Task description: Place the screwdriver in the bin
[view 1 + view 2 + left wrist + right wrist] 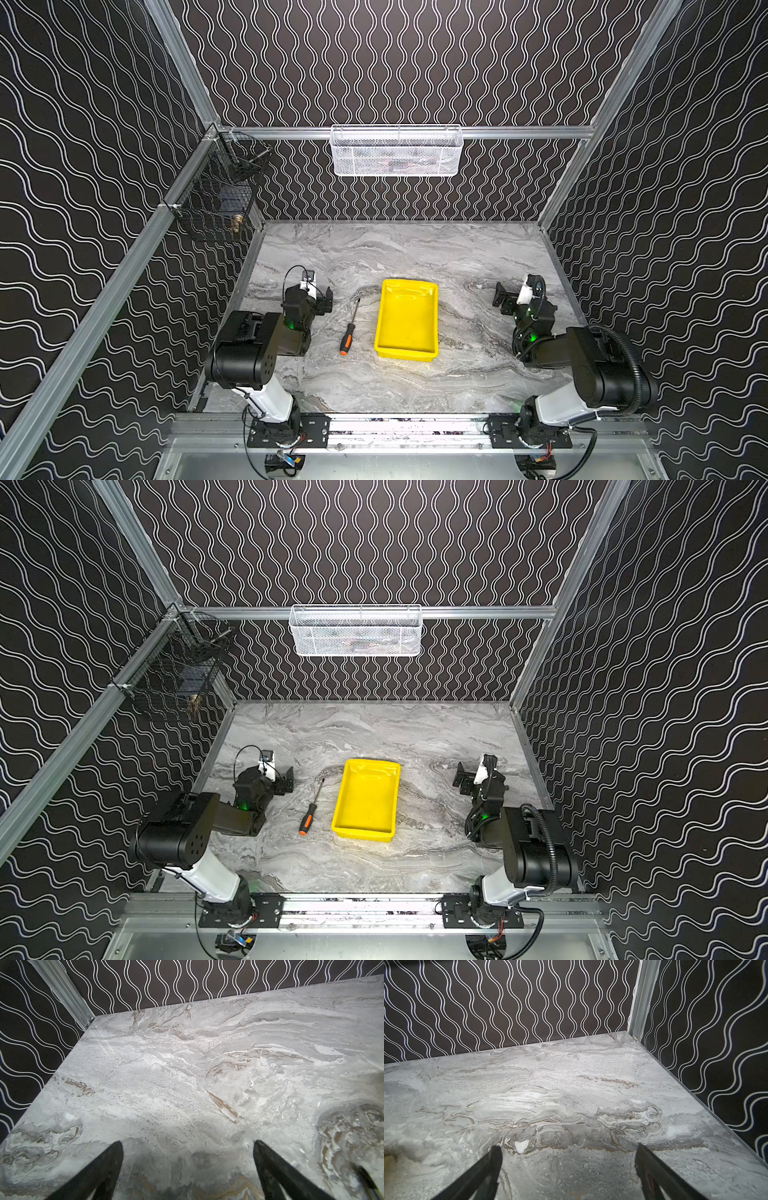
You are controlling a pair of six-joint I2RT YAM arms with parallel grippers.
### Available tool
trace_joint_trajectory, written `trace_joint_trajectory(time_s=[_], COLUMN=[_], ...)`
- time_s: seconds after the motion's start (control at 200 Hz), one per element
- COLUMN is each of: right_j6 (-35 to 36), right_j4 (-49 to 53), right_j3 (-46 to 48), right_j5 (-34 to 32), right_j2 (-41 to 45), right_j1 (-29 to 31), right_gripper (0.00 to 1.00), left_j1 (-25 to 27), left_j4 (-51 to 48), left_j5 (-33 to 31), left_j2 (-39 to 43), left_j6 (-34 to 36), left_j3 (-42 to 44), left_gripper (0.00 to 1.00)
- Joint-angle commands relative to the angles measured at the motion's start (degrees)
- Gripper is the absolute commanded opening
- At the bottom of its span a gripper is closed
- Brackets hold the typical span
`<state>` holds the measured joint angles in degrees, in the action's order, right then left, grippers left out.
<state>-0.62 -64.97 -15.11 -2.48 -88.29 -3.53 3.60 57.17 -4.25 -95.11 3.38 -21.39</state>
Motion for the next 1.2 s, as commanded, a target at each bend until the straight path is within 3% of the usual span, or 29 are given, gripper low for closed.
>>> trace_joint_trajectory(time_s=[0.0, 0.155, 0.3, 0.41, 0.521, 0.636, 0.846, 1.041, 1.196], right_j6=[0.36, 0.27, -0.37, -0.67, -5.48, -11.35, -10.4, -10.28, -8.47], right_j4=[-2.12, -2.26, 0.39, 16.6, 32.79, 48.88, 74.74, 82.25, 85.65], right_j3=[-0.35, -0.27, -0.86, -6.22, -13.25, -22.59, -40.22, -41.74, -40.29], right_j5=[0.2, 0.37, -0.96, 1.26, 6.14, 8.21, 19.3, 29.29, 28.47], right_j2=[-0.07, 0.0, 2.18, 8.03, 14.08, 17.51, 17.68, 20.53, 21.75], right_j1=[0.01, 0.01, 0.01, -0.07, -0.07, -0.07, 0.06, 0.1, 0.12], right_gripper=[0.99, 1.0, 1.0, 0.99, 0.99, 0.98, 0.99, 0.99, 0.99], left_j1=[-0.08, 0.04, 1.3, 2.38, 5.03, 5.86, 6.47, 13.66, 19.02], left_j4=[1.32, -3.99, -30.89, -46.62, -56.52, -69.41, -86.13, -95.89, -95.37], left_j5=[0.12, -3.15, -12.11, -17.38, -21.02, -16.54, -6.38, -6.79, -7.75], left_j2=[0.2, 3.5, 13.69, 20.42, 27.0, 31.51, 31.85, 27.77, 25.35], left_j6=[0.4, -0.37, -6.14, -11.08, -15.07, -26.39, -31.06, -32.63, -33.69], left_j3=[0.1, -1.49, -10.73, -16.89, -20.5, -26.01, -33.04, -34.0, -30.91], left_gripper=[0.99, 0.99, 0.99, 0.99, 0.99, 0.99, 0.99, 0.99, 0.98])
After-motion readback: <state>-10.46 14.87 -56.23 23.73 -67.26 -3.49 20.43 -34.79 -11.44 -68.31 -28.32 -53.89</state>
